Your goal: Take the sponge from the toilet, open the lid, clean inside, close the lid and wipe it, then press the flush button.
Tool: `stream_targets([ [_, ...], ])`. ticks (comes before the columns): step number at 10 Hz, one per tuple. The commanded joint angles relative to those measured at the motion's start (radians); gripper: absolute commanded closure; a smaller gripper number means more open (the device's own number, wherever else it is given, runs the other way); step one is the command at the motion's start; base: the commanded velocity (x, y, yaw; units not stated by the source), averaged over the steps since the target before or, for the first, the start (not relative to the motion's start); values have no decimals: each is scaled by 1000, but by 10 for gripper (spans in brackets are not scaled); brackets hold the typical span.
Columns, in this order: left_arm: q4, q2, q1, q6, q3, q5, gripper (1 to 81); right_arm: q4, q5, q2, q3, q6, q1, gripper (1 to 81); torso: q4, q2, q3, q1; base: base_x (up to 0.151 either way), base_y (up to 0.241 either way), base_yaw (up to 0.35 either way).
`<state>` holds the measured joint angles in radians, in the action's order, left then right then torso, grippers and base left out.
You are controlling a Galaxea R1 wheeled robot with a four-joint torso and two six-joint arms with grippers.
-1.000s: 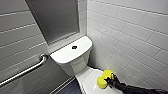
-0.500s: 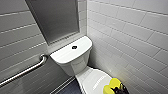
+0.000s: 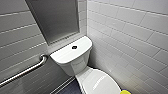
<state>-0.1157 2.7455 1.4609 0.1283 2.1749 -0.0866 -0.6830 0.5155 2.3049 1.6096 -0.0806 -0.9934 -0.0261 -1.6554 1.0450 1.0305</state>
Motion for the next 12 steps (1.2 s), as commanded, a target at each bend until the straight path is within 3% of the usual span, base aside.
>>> stream_targets([
  [1,2,-13,13,-6,-18,-84,10,34,-11,-129,-106,-4,-129,811,0,0,0,0,0,0,0],
  [4,1,-16,13,-7,-21,-84,10,102,60,-212,-235,-1,-224,811,0,0,0,0,0,0,0],
  [7,-2,-15,13,-7,-26,-82,10,132,204,-304,-502,38,-233,811,0,0,0,0,0,0,0],
  [10,-2,-13,13,-9,-26,-78,10,99,193,-309,-596,143,-160,811,0,0,0,0,0,0,0],
  [12,-2,-15,13,-7,-24,-78,10,-12,187,-277,-637,270,-71,811,0,0,0,0,0,0,0],
])
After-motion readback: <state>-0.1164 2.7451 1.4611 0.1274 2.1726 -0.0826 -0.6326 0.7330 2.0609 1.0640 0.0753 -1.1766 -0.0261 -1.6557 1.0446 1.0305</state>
